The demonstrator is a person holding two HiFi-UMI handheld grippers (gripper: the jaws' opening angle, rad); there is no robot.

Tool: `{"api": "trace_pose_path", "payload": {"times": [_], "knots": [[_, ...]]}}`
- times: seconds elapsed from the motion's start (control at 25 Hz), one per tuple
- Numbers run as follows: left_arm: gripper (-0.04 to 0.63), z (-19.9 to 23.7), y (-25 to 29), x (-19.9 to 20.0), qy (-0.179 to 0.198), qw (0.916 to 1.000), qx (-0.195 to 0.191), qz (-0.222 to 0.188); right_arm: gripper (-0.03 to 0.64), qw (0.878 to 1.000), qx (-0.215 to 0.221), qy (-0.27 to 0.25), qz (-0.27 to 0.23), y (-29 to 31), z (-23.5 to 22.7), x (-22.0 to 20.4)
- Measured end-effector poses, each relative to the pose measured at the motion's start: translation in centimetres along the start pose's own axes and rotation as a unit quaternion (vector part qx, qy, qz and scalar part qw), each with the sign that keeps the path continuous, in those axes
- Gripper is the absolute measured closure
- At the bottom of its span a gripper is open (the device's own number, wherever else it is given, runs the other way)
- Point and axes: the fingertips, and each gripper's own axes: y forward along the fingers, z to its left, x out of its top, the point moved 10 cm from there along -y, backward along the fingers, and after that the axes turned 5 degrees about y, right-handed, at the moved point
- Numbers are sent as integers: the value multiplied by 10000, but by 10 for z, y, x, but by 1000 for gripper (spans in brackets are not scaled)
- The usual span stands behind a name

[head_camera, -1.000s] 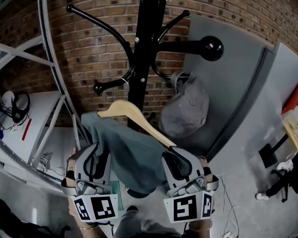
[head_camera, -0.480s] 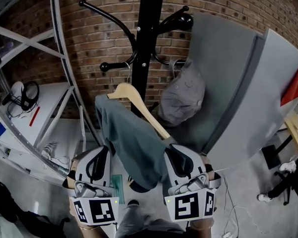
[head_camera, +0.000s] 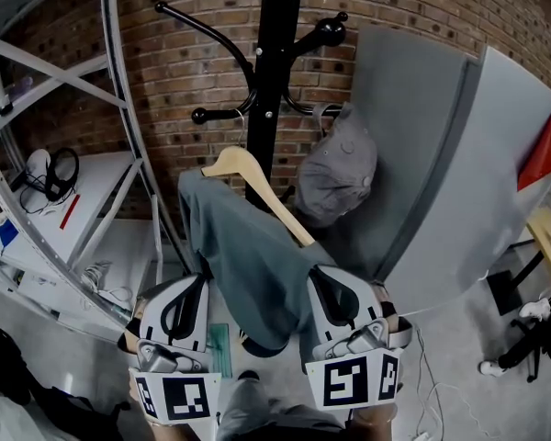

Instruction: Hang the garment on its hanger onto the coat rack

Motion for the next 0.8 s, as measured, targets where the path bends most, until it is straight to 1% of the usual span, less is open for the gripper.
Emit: {"api": "trace_pose_path", "payload": {"times": [0.12, 0.2, 0.36, 0.6, 0.8], "knots": [[592, -1, -1, 0, -75, 10000, -45, -5, 577, 10000, 18, -29, 28, -1, 1, 0], [592, -3, 0, -3, -104, 9998, -111, 88, 577, 10000, 12, -56, 79, -1, 1, -1], [592, -4, 1, -6, -44, 9996, -146, 217, 577, 9999, -14, -49, 106, -3, 1, -2], [592, -6, 3, -4, 22, 9996, -231, 178, 575, 9998, -18, -82, 167, -7, 1, -1], [592, -9, 4, -2, 53, 9993, -338, 167, 577, 9993, -91, -153, 329, -8, -1, -5]]}}
